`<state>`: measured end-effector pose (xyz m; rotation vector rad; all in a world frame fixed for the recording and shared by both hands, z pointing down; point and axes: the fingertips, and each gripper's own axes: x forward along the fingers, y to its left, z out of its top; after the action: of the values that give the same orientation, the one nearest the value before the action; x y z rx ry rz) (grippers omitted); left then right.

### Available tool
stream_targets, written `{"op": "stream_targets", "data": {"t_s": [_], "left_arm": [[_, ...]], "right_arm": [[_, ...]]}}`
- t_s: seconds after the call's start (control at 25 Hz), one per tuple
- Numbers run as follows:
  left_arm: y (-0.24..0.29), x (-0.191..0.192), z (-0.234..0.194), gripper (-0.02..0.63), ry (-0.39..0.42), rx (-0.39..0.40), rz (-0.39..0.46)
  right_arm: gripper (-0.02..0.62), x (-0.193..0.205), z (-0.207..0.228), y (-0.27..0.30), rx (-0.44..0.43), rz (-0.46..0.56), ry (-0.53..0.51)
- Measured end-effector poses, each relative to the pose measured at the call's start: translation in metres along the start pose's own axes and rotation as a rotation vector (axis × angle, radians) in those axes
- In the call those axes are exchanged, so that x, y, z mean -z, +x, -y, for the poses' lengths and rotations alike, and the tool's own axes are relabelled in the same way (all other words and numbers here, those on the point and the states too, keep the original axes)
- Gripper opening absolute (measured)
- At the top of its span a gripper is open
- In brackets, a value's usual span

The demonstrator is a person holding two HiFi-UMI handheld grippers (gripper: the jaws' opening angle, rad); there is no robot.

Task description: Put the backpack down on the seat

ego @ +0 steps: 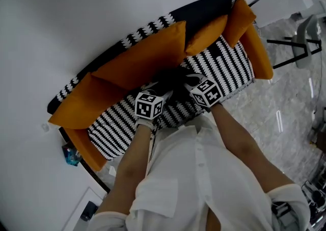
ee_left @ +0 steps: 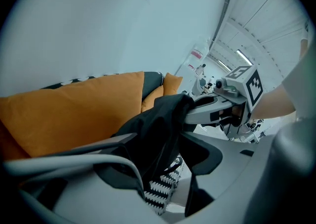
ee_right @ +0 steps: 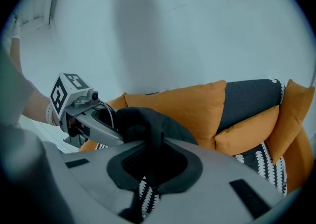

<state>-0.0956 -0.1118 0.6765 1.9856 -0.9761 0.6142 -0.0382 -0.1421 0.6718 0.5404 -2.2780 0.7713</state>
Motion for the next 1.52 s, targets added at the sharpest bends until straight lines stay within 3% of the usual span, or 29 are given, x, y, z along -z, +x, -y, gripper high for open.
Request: {"op": "stream_targets", "data": {"t_s": [0.24,0.72,0.8,0.92,1.08,1.52], "left_arm": [[-0.008,0.003,-0.003,0.275,-0.018,-0.007,-0.028],[-0.042,-0.023,0.000,0.272,0.006,-0.135,0.102],[-0.048,-0.035,0.010,0.252,0.018,-0.115,0.152],[-0.052,-0.051,0.025,0.166,0.048,-0.079,0.216],[-0.051,-0.058,0.039,0.093,0.043,-0.029,0.252],[-0.054,-0.040,0.053,0.054,0.040,0.007,0.237]], "right_arm": [[0.038,-0.003,0.005,0.001,-0.002,-0.006,0.001],[0.045,-0.003,0.009,0.001,0.014,-0.023,0.009],[0.051,-0.002,0.008,0.000,0.021,-0.033,0.012],[0.071,0.000,0.006,-0.003,0.029,-0.057,0.000],[0.118,0.003,0.000,-0.011,0.034,-0.081,-0.015],[0.183,-0.002,-0.026,-0.048,0.039,-0.087,-0.097]]}}
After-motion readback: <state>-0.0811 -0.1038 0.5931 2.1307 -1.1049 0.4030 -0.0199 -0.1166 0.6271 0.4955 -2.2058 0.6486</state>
